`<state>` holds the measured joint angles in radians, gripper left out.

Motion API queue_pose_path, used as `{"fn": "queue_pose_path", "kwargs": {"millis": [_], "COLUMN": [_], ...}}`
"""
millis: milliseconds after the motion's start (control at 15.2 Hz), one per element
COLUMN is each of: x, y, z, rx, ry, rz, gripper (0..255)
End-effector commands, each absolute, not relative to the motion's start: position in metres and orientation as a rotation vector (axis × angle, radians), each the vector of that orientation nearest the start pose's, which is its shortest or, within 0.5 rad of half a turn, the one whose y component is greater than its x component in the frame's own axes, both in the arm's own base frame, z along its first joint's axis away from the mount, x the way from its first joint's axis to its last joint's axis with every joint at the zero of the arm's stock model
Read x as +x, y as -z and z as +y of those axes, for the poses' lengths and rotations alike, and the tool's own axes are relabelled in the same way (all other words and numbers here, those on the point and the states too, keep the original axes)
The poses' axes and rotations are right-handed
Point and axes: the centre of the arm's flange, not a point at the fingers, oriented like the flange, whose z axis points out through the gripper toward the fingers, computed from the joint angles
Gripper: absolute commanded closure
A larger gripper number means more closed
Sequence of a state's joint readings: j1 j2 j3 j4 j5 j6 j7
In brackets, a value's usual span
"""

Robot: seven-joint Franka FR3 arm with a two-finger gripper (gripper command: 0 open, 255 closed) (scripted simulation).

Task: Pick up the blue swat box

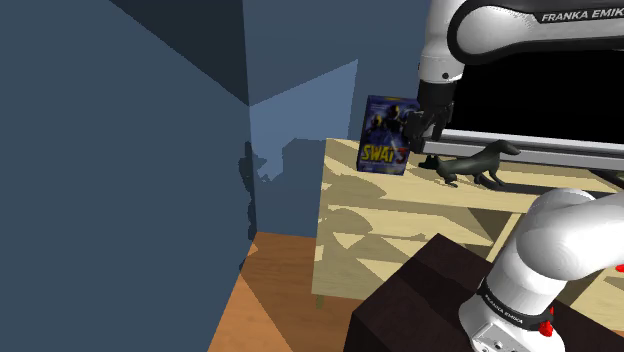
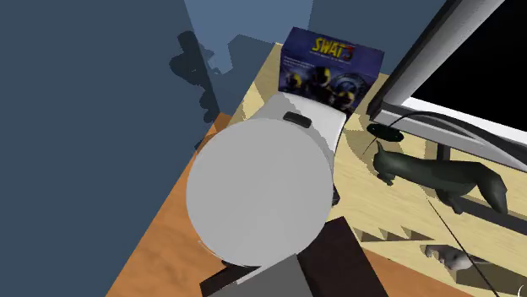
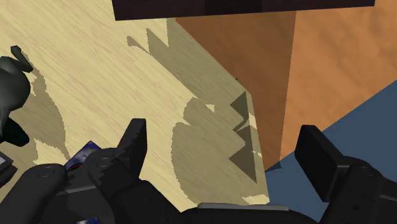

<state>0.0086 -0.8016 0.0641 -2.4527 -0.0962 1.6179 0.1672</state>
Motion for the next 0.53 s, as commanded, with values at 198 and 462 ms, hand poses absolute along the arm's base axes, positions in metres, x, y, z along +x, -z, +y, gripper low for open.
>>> {"fn": "queue_pose_path", "kwargs": {"millis": [198, 462], "x": [0.319, 0.347], "y": [-0.561, -0.571], "z": [-0.019, -0.063], "rx": [-3.264, -3.218], "ry": [0.020, 0.086], "rz": [-0.034, -0.311], "gripper": [0, 0]}}
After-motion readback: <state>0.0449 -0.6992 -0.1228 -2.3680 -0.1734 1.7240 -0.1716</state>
